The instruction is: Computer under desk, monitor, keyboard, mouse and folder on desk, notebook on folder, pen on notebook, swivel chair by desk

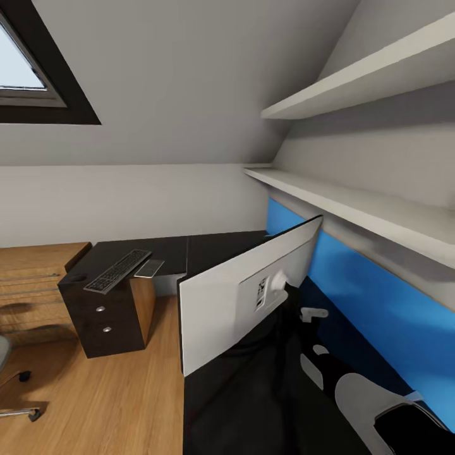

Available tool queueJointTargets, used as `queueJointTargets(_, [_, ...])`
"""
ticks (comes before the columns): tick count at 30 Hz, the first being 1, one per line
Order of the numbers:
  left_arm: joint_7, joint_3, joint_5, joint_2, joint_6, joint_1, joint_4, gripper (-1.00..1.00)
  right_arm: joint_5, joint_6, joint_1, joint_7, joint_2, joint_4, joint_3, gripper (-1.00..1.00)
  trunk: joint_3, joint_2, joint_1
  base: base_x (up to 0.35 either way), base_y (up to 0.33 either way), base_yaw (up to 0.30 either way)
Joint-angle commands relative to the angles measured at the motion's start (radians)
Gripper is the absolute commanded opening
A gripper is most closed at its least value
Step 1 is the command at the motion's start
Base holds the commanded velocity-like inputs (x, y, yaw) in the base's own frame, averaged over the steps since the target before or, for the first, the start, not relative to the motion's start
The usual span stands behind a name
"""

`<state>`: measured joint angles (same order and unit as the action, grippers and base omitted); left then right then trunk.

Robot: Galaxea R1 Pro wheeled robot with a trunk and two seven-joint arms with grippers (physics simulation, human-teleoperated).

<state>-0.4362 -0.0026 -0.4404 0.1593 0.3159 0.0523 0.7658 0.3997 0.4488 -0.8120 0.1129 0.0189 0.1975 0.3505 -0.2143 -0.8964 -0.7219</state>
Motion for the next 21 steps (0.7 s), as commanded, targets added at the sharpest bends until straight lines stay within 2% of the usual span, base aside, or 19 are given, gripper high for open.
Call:
queueJointTargets(1, [-0.001, 0.001, -0.009, 0.003, 0.004, 0.000, 0.002, 1.00, 0.006, 0.000, 0.001, 0.004, 0.000, -0.001, 0.006, -1.00, -0.002, -0.001, 0.000, 0.000, 0.000, 0.000])
queueJointTargets(6, [-0.001, 0.007, -0.010, 0.006, 0.005, 0.000, 0.013, 1.00, 0.007, -0.002, 0.001, 0.004, 0.001, -0.001, 0.005, -1.00, -0.002, -0.001, 0.000, 0.000, 0.000, 0.000])
queueJointTargets(8, [-0.001, 0.008, -0.011, 0.005, 0.004, 0.000, 0.051, 1.00, 0.005, -0.004, 0.001, 0.003, 0.001, -0.001, 0.005, -1.00, -0.002, -0.001, 0.000, 0.000, 0.000, 0.000])
queueJointTargets(12, [-0.001, 0.008, -0.016, 0.004, 0.003, 0.000, 0.071, 1.00, 0.004, -0.003, 0.001, 0.002, 0.001, -0.001, 0.006, -1.00, -0.002, -0.001, 0.000, 0.000, 0.000, 0.000])
queueJointTargets(21, [-0.001, 0.007, -0.017, 0.003, 0.003, 0.000, 0.075, 1.00, 0.001, 0.000, 0.001, -0.001, 0.001, -0.002, 0.007, -1.00, -0.002, -0.001, 0.000, 0.000, -0.014, 0.000])
